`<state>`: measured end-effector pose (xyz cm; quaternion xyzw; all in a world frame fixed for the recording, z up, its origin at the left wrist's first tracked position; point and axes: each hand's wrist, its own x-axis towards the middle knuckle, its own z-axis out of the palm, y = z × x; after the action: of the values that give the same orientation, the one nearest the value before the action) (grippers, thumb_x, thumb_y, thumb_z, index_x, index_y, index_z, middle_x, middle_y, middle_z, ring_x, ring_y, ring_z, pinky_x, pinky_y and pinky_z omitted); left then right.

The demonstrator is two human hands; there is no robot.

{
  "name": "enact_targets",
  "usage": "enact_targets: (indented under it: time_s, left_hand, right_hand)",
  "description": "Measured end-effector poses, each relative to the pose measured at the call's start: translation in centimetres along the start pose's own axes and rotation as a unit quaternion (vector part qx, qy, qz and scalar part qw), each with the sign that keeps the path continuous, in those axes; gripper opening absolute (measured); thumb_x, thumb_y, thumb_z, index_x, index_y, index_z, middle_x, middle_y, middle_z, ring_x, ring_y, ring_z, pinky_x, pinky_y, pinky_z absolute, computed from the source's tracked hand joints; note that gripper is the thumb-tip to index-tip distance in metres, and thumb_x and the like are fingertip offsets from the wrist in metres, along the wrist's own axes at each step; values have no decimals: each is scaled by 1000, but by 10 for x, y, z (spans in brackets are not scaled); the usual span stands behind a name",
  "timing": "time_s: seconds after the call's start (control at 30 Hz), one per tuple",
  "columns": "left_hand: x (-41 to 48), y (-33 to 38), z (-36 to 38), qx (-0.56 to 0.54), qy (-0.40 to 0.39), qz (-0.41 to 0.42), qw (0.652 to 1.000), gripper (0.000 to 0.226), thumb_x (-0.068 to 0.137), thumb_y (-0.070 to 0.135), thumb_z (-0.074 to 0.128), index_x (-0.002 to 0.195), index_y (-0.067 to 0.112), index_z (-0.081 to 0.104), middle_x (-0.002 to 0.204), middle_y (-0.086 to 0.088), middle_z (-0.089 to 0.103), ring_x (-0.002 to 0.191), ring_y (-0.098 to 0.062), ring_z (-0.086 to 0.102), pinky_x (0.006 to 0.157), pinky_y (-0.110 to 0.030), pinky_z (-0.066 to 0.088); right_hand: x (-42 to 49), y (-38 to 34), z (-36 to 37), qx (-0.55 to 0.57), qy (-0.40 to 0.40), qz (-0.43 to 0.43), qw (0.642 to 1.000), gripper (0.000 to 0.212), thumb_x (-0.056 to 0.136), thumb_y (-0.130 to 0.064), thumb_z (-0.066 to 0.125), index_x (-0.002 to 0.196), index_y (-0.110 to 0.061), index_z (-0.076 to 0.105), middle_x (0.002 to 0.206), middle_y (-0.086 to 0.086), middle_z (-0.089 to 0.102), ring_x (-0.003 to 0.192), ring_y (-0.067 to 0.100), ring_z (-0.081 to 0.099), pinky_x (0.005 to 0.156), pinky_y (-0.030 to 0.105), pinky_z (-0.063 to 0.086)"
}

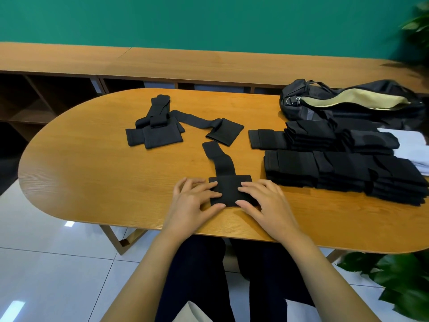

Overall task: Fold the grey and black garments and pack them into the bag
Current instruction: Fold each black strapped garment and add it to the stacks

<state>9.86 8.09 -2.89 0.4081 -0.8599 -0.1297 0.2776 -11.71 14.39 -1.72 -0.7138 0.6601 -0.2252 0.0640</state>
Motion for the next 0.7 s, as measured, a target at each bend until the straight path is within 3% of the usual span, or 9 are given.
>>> enact_targets:
  time_s: [0.17, 0.33, 0.4, 0.53, 0.6, 0.7]
  left_hand:
    - [-1, -2, 2, 1, 37, 2, 999, 42, 92, 55, 40, 103, 31, 72, 123, 14, 64, 123, -9, 45, 108, -30, 16]
    - [-1, -2, 1, -28, 65, -6, 997, 37, 93, 49, 43, 99, 29, 73, 114, 13, 68, 117, -10, 50, 104, -38, 26]
    - [-1, 0, 0, -43, 61, -6, 997, 39, 91, 55, 44, 99, 29, 73, 113, 16, 68, 118, -8, 49, 105, -38, 26]
    - [0, 2, -3, -72, 25, -7, 997, 65, 77, 79, 42, 110, 31, 70, 120, 25, 59, 124, 1, 38, 105, -22, 15]
    - [1, 1, -2, -65, 14, -2, 998, 68, 74, 80, 45, 114, 30, 69, 122, 23, 59, 125, 0, 38, 104, -23, 15]
    - [2, 0, 0, -52, 35, 14, 998, 54, 80, 69, 49, 104, 27, 73, 112, 20, 64, 116, -4, 44, 102, -28, 20]
  right_hand:
    - [0, 3, 3, 16, 12, -34, 999, 62, 82, -72, 45, 127, -33, 60, 133, -19, 54, 126, 3, 36, 106, 26, 23]
    - [-2, 3, 4, -2, 61, -74, 995, 42, 89, -56, 49, 116, -30, 69, 120, -15, 64, 119, 8, 46, 105, 32, 31]
    - [-2, 3, 3, -3, 85, -80, 993, 38, 93, -51, 44, 110, -29, 71, 112, -15, 67, 115, 6, 48, 106, 30, 28]
    - [-2, 1, 2, 7, 105, -70, 992, 38, 95, -46, 40, 103, -26, 71, 101, -11, 67, 108, 3, 49, 106, 28, 24]
    - [-2, 0, 2, 17, 99, -67, 993, 38, 96, -46, 39, 103, -26, 70, 101, -12, 66, 106, 2, 50, 108, 27, 22]
    - [-1, 1, 1, 41, 92, -71, 992, 37, 95, -47, 40, 104, -28, 70, 100, -19, 60, 106, -2, 49, 111, 29, 23]
